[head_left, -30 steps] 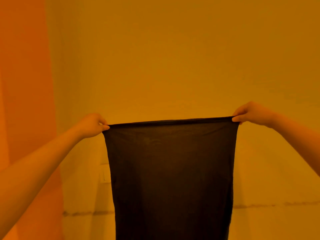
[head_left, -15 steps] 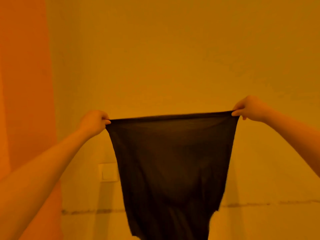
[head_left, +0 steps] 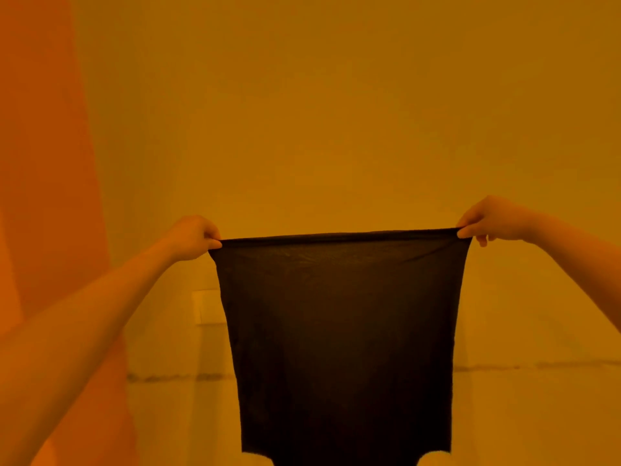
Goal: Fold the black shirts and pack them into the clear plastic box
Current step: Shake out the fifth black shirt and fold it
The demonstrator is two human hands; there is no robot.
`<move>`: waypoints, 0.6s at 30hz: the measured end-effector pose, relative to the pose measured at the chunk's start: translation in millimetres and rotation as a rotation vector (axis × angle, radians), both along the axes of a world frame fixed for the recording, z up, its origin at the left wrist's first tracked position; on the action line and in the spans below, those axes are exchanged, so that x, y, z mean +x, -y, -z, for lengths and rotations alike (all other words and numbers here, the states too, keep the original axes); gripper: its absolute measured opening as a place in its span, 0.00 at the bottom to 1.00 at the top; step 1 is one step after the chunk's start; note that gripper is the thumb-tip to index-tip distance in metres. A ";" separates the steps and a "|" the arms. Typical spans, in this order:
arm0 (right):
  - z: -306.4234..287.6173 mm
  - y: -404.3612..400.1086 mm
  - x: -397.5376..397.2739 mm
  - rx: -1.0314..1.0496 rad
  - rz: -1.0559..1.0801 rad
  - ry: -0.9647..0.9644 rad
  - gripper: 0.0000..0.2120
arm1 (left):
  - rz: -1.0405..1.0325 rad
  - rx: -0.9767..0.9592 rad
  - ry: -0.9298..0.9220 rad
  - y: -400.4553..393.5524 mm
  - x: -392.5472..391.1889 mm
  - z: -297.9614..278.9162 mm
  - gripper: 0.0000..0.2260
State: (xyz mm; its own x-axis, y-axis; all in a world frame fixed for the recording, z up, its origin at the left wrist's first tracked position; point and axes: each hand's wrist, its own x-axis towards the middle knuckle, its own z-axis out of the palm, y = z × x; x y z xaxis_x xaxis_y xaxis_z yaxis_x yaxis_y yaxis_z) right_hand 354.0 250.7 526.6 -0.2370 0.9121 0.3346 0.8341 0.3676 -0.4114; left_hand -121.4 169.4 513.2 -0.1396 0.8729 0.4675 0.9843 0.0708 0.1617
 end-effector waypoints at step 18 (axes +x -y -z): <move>75.1 -80.2 16.2 0.012 0.016 -0.196 0.02 | -0.079 0.065 0.282 -60.6 40.0 75.8 0.07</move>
State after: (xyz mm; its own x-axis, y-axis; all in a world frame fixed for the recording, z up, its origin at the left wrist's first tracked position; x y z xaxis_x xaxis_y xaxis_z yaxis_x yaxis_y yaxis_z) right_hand 370.3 330.9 451.5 -0.1521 0.9108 0.3838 0.7443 0.3610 -0.5619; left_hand -81.4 229.9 437.4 -0.3381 0.8239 0.4548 0.8917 0.1259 0.4347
